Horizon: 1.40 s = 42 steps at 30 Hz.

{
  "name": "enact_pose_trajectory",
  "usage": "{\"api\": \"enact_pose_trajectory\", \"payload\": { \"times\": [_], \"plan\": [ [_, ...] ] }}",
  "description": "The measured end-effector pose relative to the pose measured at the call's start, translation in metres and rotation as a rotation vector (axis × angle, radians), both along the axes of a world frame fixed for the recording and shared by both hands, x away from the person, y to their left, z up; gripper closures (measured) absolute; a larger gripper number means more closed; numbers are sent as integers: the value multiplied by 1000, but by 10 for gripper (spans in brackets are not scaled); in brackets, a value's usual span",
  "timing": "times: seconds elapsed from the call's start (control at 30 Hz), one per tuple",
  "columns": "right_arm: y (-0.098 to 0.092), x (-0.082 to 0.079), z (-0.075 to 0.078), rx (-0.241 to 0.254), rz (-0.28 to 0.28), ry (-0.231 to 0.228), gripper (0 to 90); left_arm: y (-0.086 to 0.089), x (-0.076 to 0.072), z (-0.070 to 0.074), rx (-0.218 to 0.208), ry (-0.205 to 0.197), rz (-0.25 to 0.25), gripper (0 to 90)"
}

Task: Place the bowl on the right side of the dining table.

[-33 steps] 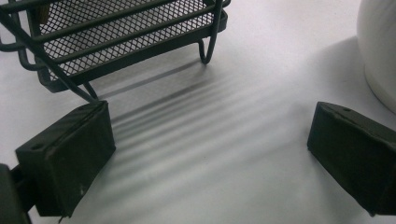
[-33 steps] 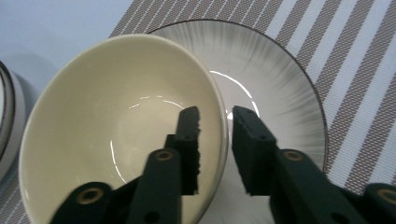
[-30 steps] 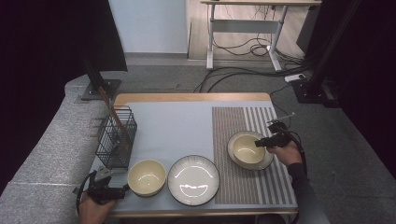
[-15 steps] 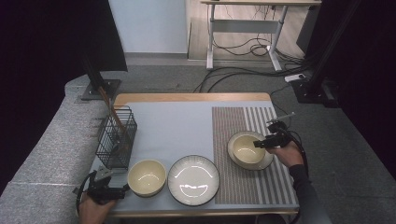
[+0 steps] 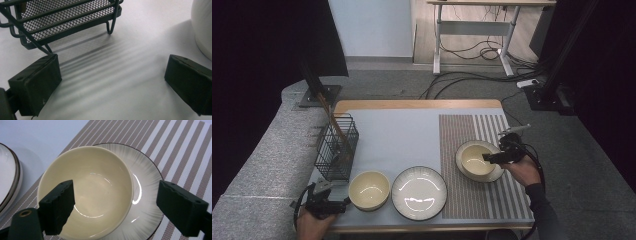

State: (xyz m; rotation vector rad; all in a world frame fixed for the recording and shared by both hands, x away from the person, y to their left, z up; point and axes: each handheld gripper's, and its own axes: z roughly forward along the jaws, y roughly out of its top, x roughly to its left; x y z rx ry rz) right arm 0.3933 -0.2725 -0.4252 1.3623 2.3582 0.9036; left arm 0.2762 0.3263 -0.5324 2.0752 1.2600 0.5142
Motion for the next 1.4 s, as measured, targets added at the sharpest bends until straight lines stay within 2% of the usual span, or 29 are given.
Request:
{"api": "enact_pose_trajectory", "payload": {
  "times": [0.3,0.33,0.43,0.5,0.63,0.7,0.9,1.17,1.27,1.4],
  "plan": [
    [1,-22,5,-2,28,-56,101,0,0,0,0,-1,0,4],
    [1,-28,5,-8,24,-73,89,0,0,0,1,-1,0,4],
    [1,-33,4,-9,28,-77,81,0,0,0,3,0,-2,5],
    [0,-42,3,-18,33,-101,68,0,0,0,3,0,-2,4],
    [-1,-48,0,-16,27,-116,43,0,0,0,3,1,-2,4],
    [-2,-52,-4,-10,19,-116,32,0,0,0,1,0,-1,4],
    [-4,-64,-24,-37,-10,-105,12,0,0,0,1,1,-1,4],
    [-7,-74,-44,-27,-37,-89,1,0,0,0,2,1,0,5],
    [-7,-77,-57,-24,-54,-64,1,0,0,0,4,1,-2,5],
    [-6,-80,-71,-22,-84,-58,0,0,0,0,2,0,0,5]
  ]
}}
